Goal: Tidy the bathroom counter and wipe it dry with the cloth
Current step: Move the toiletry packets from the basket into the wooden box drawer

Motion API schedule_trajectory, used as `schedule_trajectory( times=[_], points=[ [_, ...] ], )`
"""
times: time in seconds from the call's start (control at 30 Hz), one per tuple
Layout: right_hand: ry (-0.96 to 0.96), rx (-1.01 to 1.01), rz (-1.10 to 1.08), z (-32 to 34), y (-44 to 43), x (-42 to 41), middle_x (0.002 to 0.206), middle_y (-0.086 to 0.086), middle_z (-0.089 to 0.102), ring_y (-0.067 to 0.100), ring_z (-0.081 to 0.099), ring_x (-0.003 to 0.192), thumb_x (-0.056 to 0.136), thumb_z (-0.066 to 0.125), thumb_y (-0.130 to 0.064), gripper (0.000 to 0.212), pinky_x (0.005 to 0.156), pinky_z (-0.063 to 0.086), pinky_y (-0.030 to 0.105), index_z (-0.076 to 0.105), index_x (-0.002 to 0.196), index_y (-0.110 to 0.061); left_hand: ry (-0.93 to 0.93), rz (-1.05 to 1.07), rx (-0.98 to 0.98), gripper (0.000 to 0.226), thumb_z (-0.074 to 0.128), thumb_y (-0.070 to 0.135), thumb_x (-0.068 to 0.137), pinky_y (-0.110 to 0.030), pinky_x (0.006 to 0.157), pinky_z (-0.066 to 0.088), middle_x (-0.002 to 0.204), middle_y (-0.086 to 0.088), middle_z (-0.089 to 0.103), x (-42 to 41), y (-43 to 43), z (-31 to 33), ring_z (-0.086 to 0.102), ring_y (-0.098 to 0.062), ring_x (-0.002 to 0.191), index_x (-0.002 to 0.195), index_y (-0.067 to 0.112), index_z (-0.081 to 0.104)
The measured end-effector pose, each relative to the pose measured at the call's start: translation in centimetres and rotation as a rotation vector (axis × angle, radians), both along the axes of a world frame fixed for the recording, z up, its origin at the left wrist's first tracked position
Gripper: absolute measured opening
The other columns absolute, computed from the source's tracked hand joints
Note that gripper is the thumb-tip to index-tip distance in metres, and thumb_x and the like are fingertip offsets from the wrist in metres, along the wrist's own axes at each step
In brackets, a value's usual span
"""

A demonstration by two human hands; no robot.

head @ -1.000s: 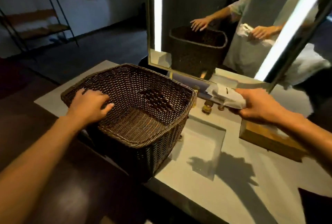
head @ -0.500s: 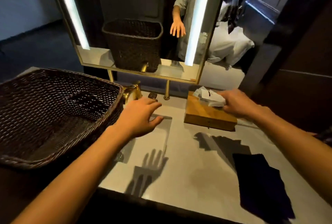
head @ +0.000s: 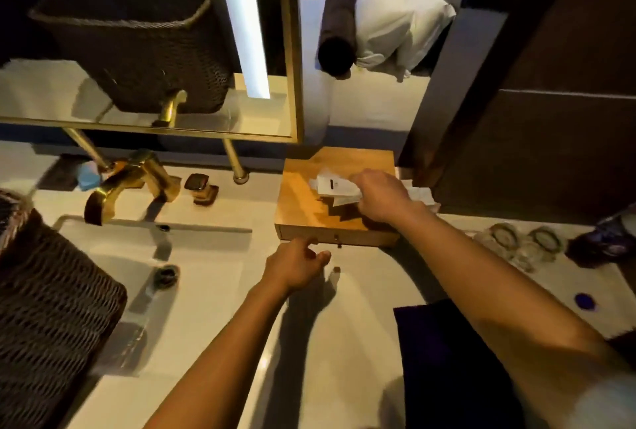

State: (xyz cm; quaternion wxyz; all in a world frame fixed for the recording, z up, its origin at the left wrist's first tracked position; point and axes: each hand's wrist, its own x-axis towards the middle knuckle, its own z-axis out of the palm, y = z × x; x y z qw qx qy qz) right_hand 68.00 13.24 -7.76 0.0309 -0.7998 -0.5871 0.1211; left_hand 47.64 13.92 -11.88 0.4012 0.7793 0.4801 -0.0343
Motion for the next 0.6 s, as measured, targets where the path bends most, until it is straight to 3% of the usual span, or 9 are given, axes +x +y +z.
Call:
schedule_trajectory(
  times=[0.13,0.2,0.27,0.33,0.43,0.6],
  points=[
    [0.053,0.096,-0.001,-4.8,2.1,1.7,0.140,0.001,0.052,0.026,0.049,0.126,0.087,0.071,-0.029,0.054,0.104,0.044,0.043,0.053,0.137,-0.026,-0.223,0.261,-0.312,0.035,0.055,0.039,0.100,-0.040,0.100,0.054,0.130,-0.005,0.069,3.6,0.5,-4.2,0.068,-0.023,0.112,0.130,0.021,0.061],
    [0.092,0.189,0.012,-6.9,2.3,2.8,0.140,-0.002,0.050,0.022,0.046,0.129,0.083,0.072,-0.041,0.057,0.107,0.040,0.043,0.051,0.135,-0.028,-0.314,0.369,-0.401,0.029,0.051,0.034,0.103,-0.047,0.099,0.056,0.114,-0.009,0.075,5.0,1.0,-5.9,0.071,-0.026,0.105,0.118,0.015,0.068],
    [0.045,0.286,0.035,-8.6,2.2,3.4,0.138,-0.005,0.052,0.018,0.049,0.127,0.079,0.071,-0.054,0.061,0.106,0.042,0.042,0.051,0.132,-0.031,-0.384,0.450,-0.451,0.031,0.048,0.027,0.104,-0.044,0.091,0.057,0.099,-0.015,0.077,6.0,1.2,-6.8,0.072,-0.036,0.101,0.105,0.008,0.072],
    [0.007,0.367,0.037,-9.7,2.3,3.7,0.133,-0.006,0.055,0.016,0.052,0.123,0.076,0.070,-0.060,0.063,0.103,0.045,0.039,0.053,0.128,-0.030,-0.409,0.517,-0.447,0.033,0.049,0.023,0.103,-0.040,0.079,0.053,0.089,-0.015,0.079,6.9,1.1,-7.3,0.072,-0.039,0.098,0.091,0.006,0.074],
    [-0.019,0.430,0.063,-10.0,2.7,3.9,0.129,-0.005,0.057,0.016,0.054,0.119,0.077,0.067,-0.062,0.062,0.099,0.044,0.034,0.054,0.126,-0.027,-0.441,0.590,-0.395,0.038,0.050,0.023,0.103,-0.033,0.070,0.058,0.078,-0.015,0.078,7.1,0.2,-7.7,0.075,-0.032,0.080,0.083,0.002,0.075],
    [-0.025,0.443,0.082,-10.3,2.6,3.8,0.128,-0.003,0.057,0.016,0.054,0.119,0.076,0.066,-0.063,0.062,0.098,0.045,0.034,0.056,0.126,-0.026,-0.482,0.632,-0.335,0.037,0.054,0.024,0.102,-0.040,0.071,0.058,0.071,-0.022,0.073,7.0,-0.4,-7.7,0.074,-0.039,0.073,0.081,0.003,0.076]
  ],
)
